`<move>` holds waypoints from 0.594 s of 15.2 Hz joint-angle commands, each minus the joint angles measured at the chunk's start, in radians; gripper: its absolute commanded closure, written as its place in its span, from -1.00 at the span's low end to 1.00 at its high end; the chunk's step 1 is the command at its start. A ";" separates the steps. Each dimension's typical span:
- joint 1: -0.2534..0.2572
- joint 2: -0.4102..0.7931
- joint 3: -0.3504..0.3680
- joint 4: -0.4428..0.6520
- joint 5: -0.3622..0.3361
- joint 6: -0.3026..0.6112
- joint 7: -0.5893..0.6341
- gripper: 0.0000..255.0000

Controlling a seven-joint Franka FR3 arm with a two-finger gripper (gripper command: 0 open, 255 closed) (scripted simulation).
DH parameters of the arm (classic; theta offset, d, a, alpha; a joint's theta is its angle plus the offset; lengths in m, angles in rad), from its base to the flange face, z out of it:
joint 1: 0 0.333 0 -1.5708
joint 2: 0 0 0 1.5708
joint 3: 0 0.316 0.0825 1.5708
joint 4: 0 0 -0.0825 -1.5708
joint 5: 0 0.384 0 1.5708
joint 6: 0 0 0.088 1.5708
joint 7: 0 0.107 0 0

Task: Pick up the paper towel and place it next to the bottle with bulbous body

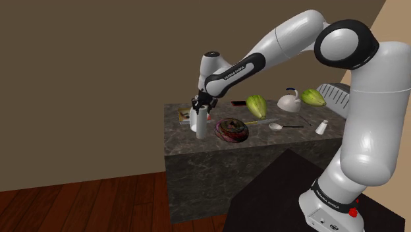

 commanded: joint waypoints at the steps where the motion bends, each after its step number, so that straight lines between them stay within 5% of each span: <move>1: 0.002 0.018 -0.003 -0.007 -0.007 0.024 0.007 1.00; 9: 0.003 0.029 -0.006 -0.010 -0.012 0.039 0.011 1.00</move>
